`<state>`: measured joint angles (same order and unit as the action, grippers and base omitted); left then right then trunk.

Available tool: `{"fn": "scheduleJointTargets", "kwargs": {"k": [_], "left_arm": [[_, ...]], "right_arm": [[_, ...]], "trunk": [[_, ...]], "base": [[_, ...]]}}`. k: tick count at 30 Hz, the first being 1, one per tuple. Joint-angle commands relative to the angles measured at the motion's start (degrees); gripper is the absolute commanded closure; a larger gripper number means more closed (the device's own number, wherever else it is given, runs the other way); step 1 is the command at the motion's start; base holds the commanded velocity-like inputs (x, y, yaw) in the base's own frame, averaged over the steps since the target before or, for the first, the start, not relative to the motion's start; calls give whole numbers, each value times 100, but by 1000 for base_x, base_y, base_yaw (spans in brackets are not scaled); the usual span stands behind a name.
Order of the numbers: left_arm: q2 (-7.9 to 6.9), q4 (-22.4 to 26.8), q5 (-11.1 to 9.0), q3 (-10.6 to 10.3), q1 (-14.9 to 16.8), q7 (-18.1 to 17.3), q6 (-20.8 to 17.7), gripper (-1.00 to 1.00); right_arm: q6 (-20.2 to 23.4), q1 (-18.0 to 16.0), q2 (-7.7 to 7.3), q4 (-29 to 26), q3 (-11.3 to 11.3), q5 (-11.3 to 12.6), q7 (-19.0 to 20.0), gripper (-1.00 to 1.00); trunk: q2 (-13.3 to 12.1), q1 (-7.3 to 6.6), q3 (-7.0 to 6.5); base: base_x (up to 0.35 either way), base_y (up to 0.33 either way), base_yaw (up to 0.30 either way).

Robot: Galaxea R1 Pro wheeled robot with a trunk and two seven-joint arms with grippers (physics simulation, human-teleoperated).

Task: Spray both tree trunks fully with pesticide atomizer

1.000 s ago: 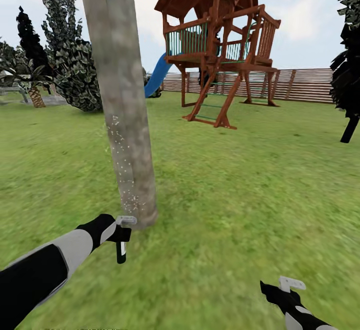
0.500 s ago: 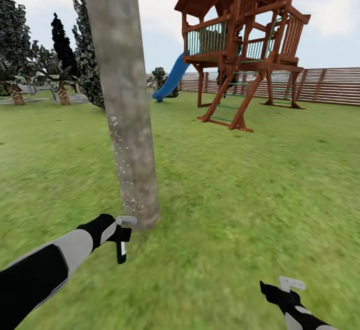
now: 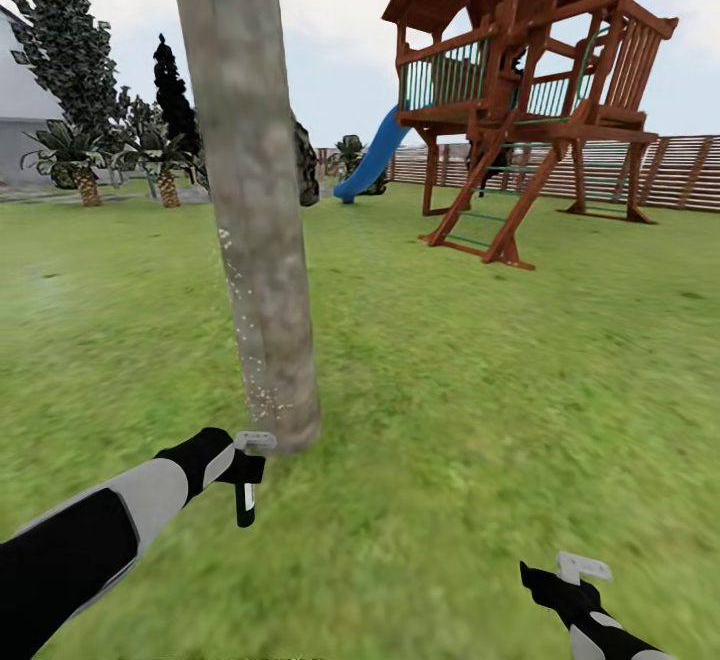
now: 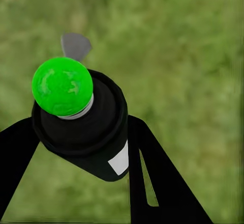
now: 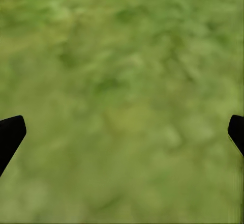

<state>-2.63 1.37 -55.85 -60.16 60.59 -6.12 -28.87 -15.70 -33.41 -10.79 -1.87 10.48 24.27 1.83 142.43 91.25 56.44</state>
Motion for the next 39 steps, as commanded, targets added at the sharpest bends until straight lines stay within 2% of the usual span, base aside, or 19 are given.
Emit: {"fn": "scheduleJointTargets", "kwargs": {"k": [1, 7, 16, 28, 32, 35, 39], "left_arm": [[-1, 4, -22, -48, 6, -21, -22, 100], [1, 4, -22, -48, 6, -16, -26, 100], [7, 4, -22, -48, 6, -15, -27, 100], [8, 16, -22, -39, 6, -17, -14, 100], [0, 78, -6, -5, 15, -15, -20, 100], [10, 309, -5, -4, 180, 7, -263, 100], [33, 379, -2, -4, 937, 16, -1072, 100]], "right_arm": [[-16, -2, -2, 3, 44, 60, 19, -100], [-15, -1, -2, 3, 42, 60, 19, -100], [-13, 0, -3, 3, 42, 71, 19, -100], [-17, -3, -9, 2, 35, 79, 19, -100], [-20, -3, -18, -4, 32, 86, 19, -100], [-21, -2, -19, 1, 32, 84, 19, -100], [-21, 1, -19, 3, 33, 82, 19, -100]], "trunk": [[3, -1, 6], [3, -1, 6], [3, -1, 6], [3, -1, 6], [3, -1, 6], [3, -1, 6], [3, -1, 6]], "base": [[0, -271, 252], [0, -101, 252], [149, -288, 91], [100, -312, 258], [31, -50, 31], [1, -2, 1], [0, 0, 0]]}}
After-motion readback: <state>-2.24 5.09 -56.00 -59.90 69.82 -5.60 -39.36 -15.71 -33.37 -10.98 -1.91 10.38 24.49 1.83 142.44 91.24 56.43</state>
